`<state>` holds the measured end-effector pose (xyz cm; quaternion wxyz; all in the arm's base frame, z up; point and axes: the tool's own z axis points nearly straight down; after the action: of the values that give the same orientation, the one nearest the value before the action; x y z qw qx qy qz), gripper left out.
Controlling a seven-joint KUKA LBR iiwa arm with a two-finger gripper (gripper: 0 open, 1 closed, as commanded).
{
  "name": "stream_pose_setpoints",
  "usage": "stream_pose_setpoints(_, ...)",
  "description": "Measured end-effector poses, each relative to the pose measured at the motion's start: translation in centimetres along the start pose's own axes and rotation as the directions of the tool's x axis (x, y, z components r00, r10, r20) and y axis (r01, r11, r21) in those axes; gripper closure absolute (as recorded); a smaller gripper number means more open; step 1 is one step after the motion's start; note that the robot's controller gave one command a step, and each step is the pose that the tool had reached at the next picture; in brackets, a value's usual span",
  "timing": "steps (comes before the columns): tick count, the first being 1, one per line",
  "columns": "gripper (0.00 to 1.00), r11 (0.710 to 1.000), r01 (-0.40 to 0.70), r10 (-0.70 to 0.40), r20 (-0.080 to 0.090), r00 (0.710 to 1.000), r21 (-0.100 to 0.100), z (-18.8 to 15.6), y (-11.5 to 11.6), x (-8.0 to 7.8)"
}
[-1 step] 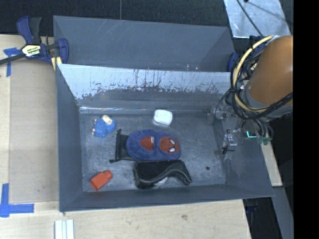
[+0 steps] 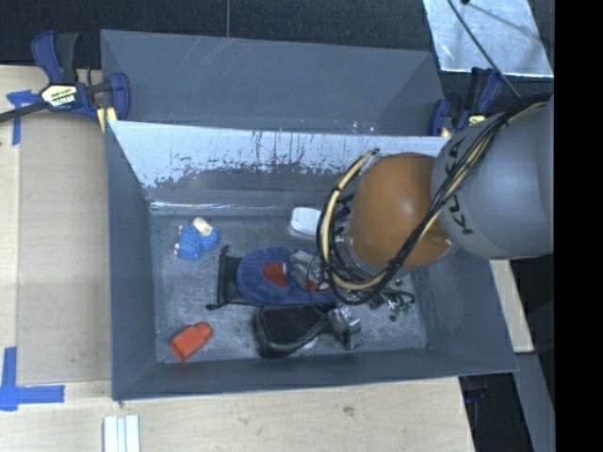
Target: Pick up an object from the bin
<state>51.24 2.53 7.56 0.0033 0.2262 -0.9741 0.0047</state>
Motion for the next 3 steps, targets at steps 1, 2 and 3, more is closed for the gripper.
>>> stream_pose_setpoints(1,0.0,0.98,0.197,-0.197,0.016,0.98,-0.001,-2.6,1.0,2.5)
stream_pose_setpoints(2,0.0,0.958,0.286,-0.286,0.017,0.958,-0.001,-3.5,2.5,1.6)
stream_pose_setpoints(3,0.0,0.99,0.141,-0.141,0.024,0.99,-0.004,0.3,2.1,1.4)
